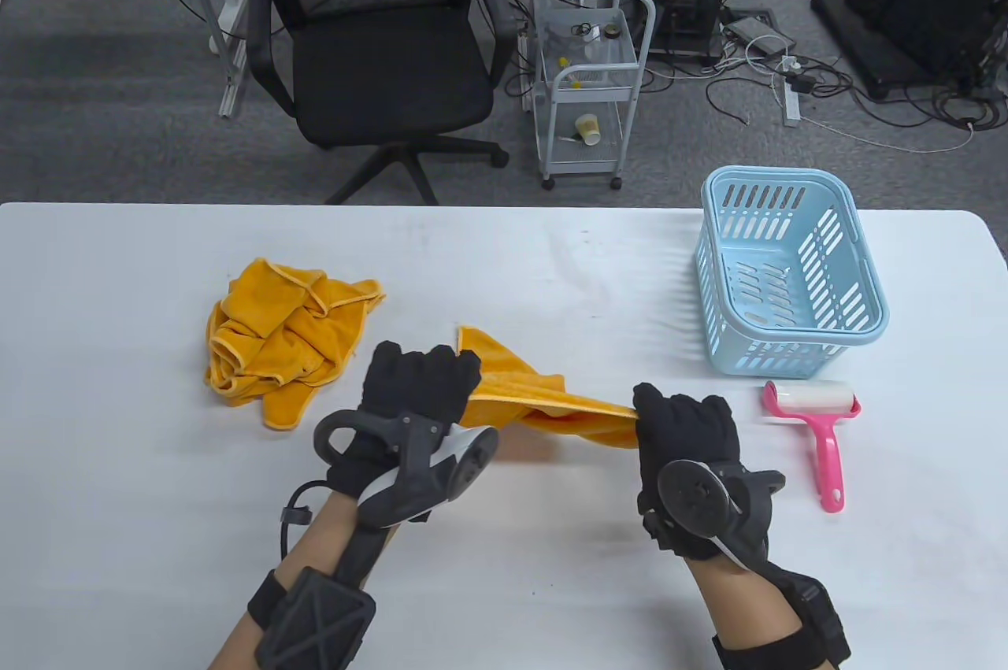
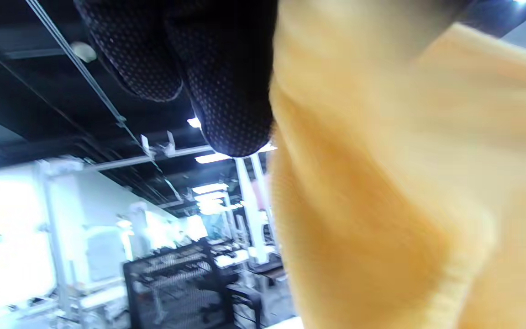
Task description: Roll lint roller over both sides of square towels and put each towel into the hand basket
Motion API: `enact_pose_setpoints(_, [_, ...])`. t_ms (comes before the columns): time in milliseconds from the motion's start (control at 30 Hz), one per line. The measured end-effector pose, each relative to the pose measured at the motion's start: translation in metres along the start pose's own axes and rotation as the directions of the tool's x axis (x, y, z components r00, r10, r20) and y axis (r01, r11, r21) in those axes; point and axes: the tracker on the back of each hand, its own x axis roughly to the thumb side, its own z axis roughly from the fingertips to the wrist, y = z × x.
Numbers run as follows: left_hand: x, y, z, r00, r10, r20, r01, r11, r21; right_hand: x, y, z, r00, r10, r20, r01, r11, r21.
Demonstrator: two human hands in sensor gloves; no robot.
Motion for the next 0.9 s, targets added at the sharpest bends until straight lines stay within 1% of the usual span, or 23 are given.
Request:
enact_pose_setpoints(33, [-0.009, 0.004, 0.001, 1.000, 0.017, -0.004, -0.017, 1.000, -0.006, -0.002, -0.005, -0.003, 1.000, -0.003, 0.004, 0.003, 1.000, -0.006])
enact_pose_setpoints(67, [-0.019, 0.009, 0.003, 0.995, 0.100, -0.018, -0.101, 0.995, -0.027, -0.003, -0.013, -0.010, 0.999, -0.033, 0.009, 0.033, 0.999, 0.008])
enact_pose_setpoints(100, [-0.029, 0.017, 0.005, 0.983, 0.183, -0.032, -0.184, 0.982, -0.040, -0.003, -0.023, -0.016, 1.000, -0.009, 0.019, 0.008, 1.000, 0.011])
enact_pose_setpoints(167, [-0.043, 0.034, 0.007, 0.963, 0.267, -0.025, -0.267, 0.963, -0.037, -0.002, -0.039, -0.025, 0.997, 0.057, 0.061, -0.056, 0.998, -0.014])
enact_pose_setpoints(200, [-0.050, 0.046, 0.010, 0.955, 0.295, -0.026, -0.296, 0.955, -0.022, -0.001, -0.051, -0.032, 0.991, 0.063, 0.121, -0.063, 0.998, -0.004])
enact_pose_setpoints(233, [-0.057, 0.059, 0.014, 0.954, 0.300, -0.015, -0.300, 0.954, 0.006, -0.001, -0.065, -0.041, 0.978, 0.036, 0.204, -0.049, 0.997, 0.056])
enact_pose_setpoints(267, [-0.062, 0.069, 0.016, 0.954, 0.299, -0.004, -0.299, 0.954, 0.028, -0.001, -0.074, -0.045, 0.972, 0.012, 0.234, -0.035, 0.995, 0.095])
enact_pose_setpoints(300, [-0.070, 0.084, 0.020, 0.954, 0.298, -0.003, -0.298, 0.953, 0.057, -0.003, -0.092, -0.054, 0.958, -0.062, 0.279, 0.018, 0.987, 0.159])
enact_pose_setpoints(333, [-0.074, 0.092, 0.022, 0.955, 0.298, 0.002, -0.297, 0.953, 0.065, -0.005, -0.103, -0.059, 0.952, -0.108, 0.288, 0.056, 0.981, 0.185])
enact_pose_setpoints(367, [-0.082, 0.105, 0.025, 0.951, 0.309, 0.016, -0.309, 0.949, 0.068, -0.006, -0.120, -0.067, 0.941, -0.163, 0.296, 0.100, 0.971, 0.216])
enact_pose_setpoints(433, [-0.094, 0.122, 0.027, 0.938, 0.345, 0.020, -0.346, 0.934, 0.086, -0.005, -0.147, -0.078, 0.925, -0.209, 0.317, 0.133, 0.960, 0.245])
enact_pose_setpoints(467, [-0.098, 0.128, 0.027, 0.932, 0.360, 0.029, -0.361, 0.928, 0.089, -0.004, -0.154, -0.081, 0.922, -0.213, 0.324, 0.137, 0.960, 0.243])
enact_pose_setpoints(500, [-0.105, 0.135, 0.026, 0.922, 0.387, 0.035, -0.388, 0.917, 0.089, -0.002, -0.170, -0.088, 0.915, -0.218, 0.339, 0.142, 0.962, 0.235])
enact_pose_setpoints(567, [-0.113, 0.141, 0.021, 0.911, 0.412, 0.025, -0.413, 0.906, 0.094, 0.000, -0.182, -0.097, 0.912, -0.219, 0.348, 0.136, 0.959, 0.249])
enact_pose_setpoints(633, [-0.120, 0.140, 0.008, 0.915, 0.404, 0.007, -0.404, 0.912, 0.077, 0.000, -0.188, -0.111, 0.911, -0.227, 0.343, 0.139, 0.955, 0.262])
enact_pose_setpoints(733, [-0.120, 0.126, -0.016, 0.919, 0.393, -0.024, -0.392, 0.919, 0.032, -0.006, -0.178, -0.134, 0.929, -0.236, 0.284, 0.154, 0.947, 0.283])
enact_pose_setpoints(767, [-0.118, 0.117, -0.026, 0.927, 0.372, -0.038, -0.372, 0.928, 0.014, -0.010, -0.166, -0.146, 0.937, -0.245, 0.249, 0.156, 0.931, 0.330])
enact_pose_setpoints(833, [-0.115, 0.096, -0.046, 0.940, 0.336, -0.066, -0.338, 0.941, -0.021, -0.017, -0.145, -0.161, 0.951, -0.243, 0.193, 0.161, 0.918, 0.363])
enact_pose_setpoints(900, [-0.111, 0.071, -0.068, 0.951, 0.294, -0.091, -0.300, 0.953, -0.053, -0.025, -0.118, -0.176, 0.971, -0.183, 0.157, 0.105, 0.908, 0.406])
